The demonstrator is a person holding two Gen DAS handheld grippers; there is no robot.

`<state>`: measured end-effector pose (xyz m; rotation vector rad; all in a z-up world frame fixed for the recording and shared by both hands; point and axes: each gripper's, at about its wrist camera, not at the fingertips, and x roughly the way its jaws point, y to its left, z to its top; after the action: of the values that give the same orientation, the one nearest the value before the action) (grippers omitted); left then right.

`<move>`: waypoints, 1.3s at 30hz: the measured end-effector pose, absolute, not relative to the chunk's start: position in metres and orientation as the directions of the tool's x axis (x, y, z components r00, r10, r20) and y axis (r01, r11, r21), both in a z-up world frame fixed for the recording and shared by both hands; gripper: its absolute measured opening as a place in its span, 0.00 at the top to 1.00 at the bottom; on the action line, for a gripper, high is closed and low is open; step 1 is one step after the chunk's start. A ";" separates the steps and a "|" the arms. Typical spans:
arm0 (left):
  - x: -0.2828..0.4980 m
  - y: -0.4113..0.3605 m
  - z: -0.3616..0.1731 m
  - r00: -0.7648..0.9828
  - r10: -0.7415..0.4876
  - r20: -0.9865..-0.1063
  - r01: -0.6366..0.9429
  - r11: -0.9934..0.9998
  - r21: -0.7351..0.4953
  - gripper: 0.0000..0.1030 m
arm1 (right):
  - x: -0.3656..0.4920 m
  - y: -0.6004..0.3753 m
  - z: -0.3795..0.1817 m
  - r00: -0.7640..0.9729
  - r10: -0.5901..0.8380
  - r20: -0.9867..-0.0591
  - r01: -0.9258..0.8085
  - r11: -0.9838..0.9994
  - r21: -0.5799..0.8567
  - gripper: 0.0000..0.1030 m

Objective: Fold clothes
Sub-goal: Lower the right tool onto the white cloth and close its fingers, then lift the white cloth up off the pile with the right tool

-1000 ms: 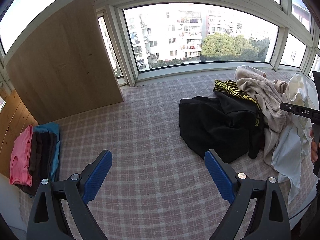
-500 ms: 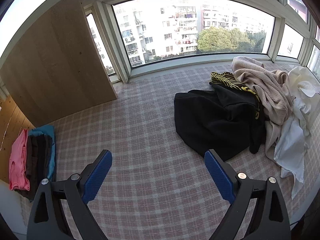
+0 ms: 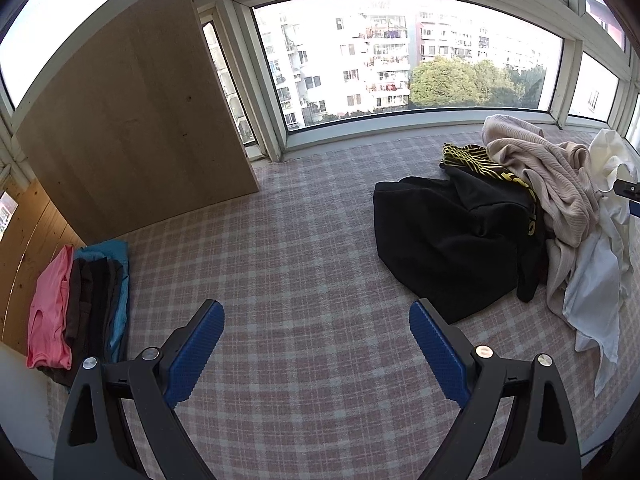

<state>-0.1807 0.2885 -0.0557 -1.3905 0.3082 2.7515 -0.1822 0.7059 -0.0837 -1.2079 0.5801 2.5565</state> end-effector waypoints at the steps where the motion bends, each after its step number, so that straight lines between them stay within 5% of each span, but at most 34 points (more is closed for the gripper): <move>1: -0.181 0.288 -0.056 -0.596 -0.051 -0.801 -0.124 -0.980 0.155 0.09 | -0.190 0.707 -0.083 -0.602 0.139 -0.786 -0.428 -0.887 0.172 0.27; 4: -0.180 0.286 -0.054 -0.601 -0.049 -0.797 -0.123 -0.981 0.153 0.09 | -0.210 0.723 -0.090 -0.565 0.221 -0.795 -0.463 -0.882 0.084 0.28; 5: -0.179 0.287 -0.053 -0.604 -0.049 -0.795 -0.124 -0.980 0.155 0.09 | -0.209 0.731 -0.093 -0.575 0.190 -0.796 -0.456 -0.882 0.119 0.41; 7: -0.178 0.287 -0.053 -0.610 -0.050 -0.791 -0.126 -0.979 0.159 0.09 | -0.208 0.748 -0.098 -0.594 0.126 -0.795 -0.439 -0.878 0.189 0.98; 13: -0.177 0.283 -0.055 -0.607 -0.045 -0.794 -0.123 -0.981 0.150 0.09 | -0.176 0.775 -0.072 -0.664 0.142 -0.734 -0.438 -0.870 0.228 0.99; 23: -0.165 0.262 -0.032 -0.659 0.000 -0.752 -0.124 -0.986 0.109 0.09 | -0.113 0.725 0.089 -0.812 0.186 -0.553 -0.317 -0.936 0.152 0.99; 33: -0.129 0.192 0.009 -0.747 0.009 -0.665 -0.099 -0.990 0.097 0.08 | -0.083 0.555 0.248 -0.920 0.064 -0.386 -0.076 -0.997 0.015 0.99; 39: -0.106 0.135 0.024 -0.774 -0.005 -0.633 -0.036 -0.998 0.051 0.08 | -0.090 0.421 0.309 -0.927 -0.145 -0.346 0.162 -0.987 -0.020 0.99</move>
<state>-0.1061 0.1350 0.0241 -1.0497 0.0940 2.9420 -0.0896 0.4210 0.3093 -0.5775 -0.0802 3.2462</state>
